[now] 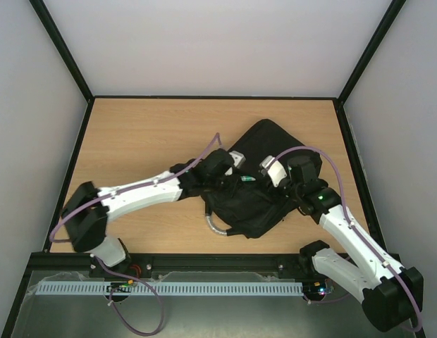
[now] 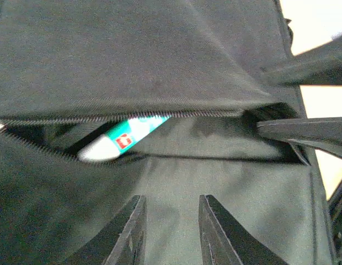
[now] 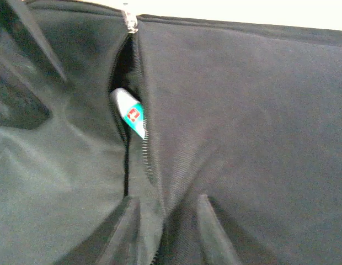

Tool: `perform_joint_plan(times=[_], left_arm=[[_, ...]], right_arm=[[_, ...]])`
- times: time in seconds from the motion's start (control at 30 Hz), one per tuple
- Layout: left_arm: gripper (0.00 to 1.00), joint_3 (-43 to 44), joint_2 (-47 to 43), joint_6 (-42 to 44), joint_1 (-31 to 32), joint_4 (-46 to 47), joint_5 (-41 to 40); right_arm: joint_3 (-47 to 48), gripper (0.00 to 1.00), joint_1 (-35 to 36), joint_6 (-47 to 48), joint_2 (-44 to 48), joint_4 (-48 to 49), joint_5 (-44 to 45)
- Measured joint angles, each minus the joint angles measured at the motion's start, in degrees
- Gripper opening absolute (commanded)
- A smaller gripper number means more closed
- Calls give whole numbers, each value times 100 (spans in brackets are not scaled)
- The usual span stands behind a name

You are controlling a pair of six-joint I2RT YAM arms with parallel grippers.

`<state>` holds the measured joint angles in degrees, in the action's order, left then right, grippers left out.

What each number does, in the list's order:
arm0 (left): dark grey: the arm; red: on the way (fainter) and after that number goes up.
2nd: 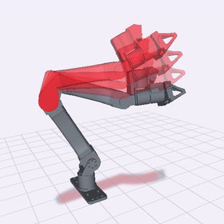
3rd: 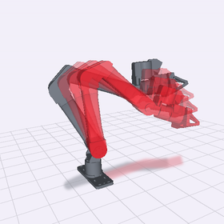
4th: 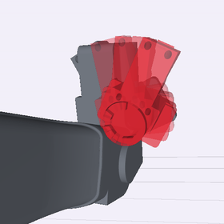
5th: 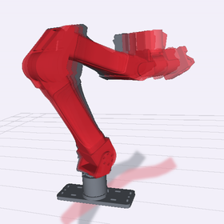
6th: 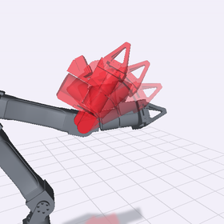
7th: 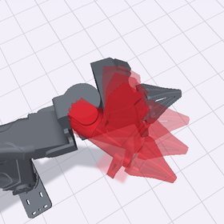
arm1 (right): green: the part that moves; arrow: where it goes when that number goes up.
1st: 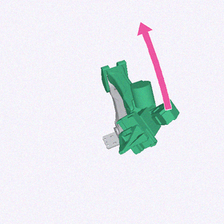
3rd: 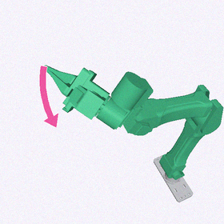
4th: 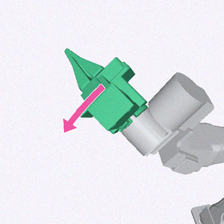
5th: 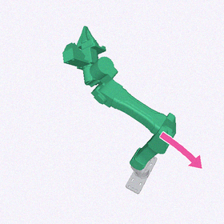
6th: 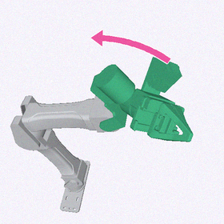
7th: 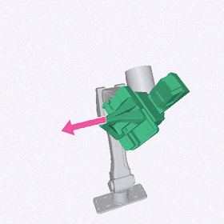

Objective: Pack the student bag
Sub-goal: Place the stationery in the student bag.

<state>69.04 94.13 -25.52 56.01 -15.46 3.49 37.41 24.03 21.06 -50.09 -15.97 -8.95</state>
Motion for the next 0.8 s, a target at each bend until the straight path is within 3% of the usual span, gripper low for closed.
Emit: perform_joint_plan(times=[0.1, 0.23, 0.37, 0.53, 0.7, 0.8], left_arm=[[50, -428, -732, 63, 35, -66, -234], [59, -874, -1429, 37, -175, -188, -647], [61, -1082, -1419, -94, -1012, -192, -627], [62, -1211, -866, -210, -2061, -61, 79], [61, -1261, -433, -210, -2238, 192, 898], [60, -1381, -431, -221, -2243, 393, 1226]], right_arm=[[0, 59, 35, 87, -17, -28, -334], [2, 63, 37, 208, -15, -92, -704], [31, 52, 37, 107, 4, -109, -844], [297, 43, 35, -127, 44, -109, -702], [754, 26, 31, -240, -273, -175, -564], [782, 24, 31, -304, -527, -153, -282]])
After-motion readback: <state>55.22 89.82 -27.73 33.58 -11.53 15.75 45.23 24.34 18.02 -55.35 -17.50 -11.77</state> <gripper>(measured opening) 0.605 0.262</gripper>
